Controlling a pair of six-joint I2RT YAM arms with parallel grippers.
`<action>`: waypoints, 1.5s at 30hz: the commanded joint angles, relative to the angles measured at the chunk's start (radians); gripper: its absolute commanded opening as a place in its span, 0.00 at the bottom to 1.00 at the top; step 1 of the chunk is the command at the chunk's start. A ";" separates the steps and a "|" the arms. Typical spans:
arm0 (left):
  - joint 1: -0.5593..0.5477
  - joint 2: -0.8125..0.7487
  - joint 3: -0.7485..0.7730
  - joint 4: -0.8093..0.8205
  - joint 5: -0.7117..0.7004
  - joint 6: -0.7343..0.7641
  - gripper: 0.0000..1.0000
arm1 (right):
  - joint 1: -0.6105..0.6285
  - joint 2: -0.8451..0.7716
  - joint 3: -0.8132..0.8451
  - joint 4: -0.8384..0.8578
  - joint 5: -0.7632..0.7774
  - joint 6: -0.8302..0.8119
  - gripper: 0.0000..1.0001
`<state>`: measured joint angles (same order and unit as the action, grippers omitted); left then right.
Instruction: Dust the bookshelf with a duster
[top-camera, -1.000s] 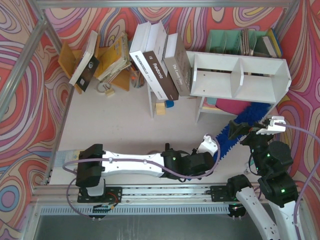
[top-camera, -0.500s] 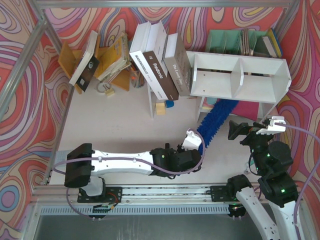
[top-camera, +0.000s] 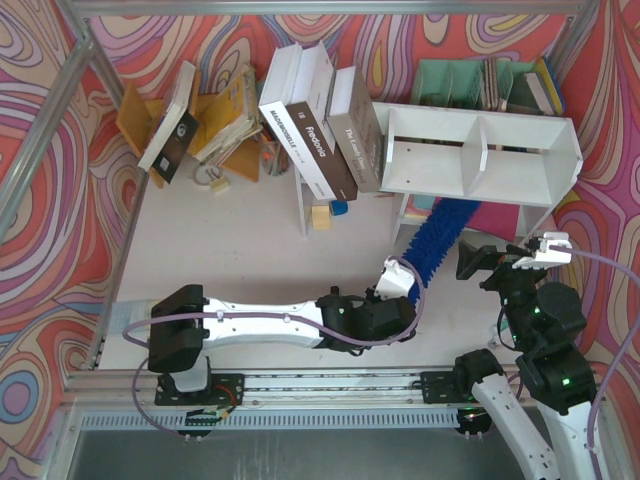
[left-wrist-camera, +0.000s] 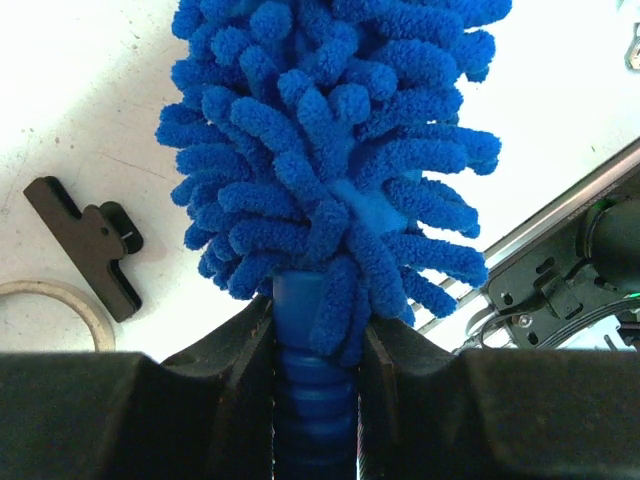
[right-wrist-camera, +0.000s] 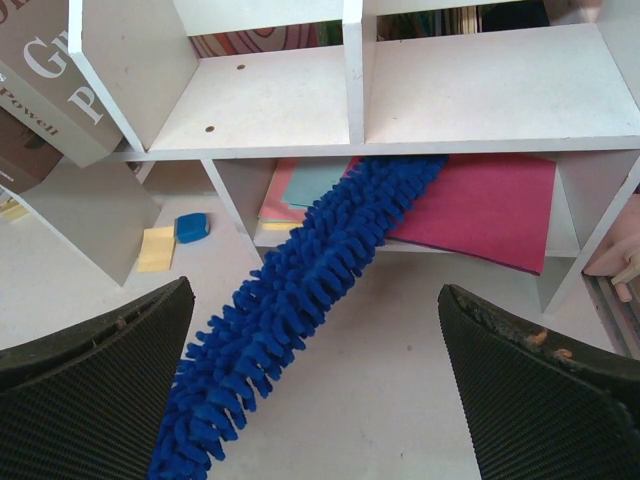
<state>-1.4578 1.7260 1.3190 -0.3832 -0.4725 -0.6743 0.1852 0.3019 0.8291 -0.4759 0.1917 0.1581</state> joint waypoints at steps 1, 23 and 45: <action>0.007 -0.075 -0.008 0.042 -0.084 -0.025 0.00 | 0.007 -0.014 -0.008 0.037 0.014 0.008 0.99; 0.011 -0.165 -0.200 0.048 -0.143 -0.194 0.00 | 0.007 -0.018 -0.006 0.033 0.015 0.009 0.99; 0.004 -0.175 -0.221 0.087 -0.123 -0.180 0.00 | 0.007 -0.017 -0.008 0.037 0.018 0.007 0.99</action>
<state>-1.4597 1.5513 1.0985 -0.3046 -0.5533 -0.8352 0.1848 0.2943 0.8288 -0.4759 0.1947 0.1585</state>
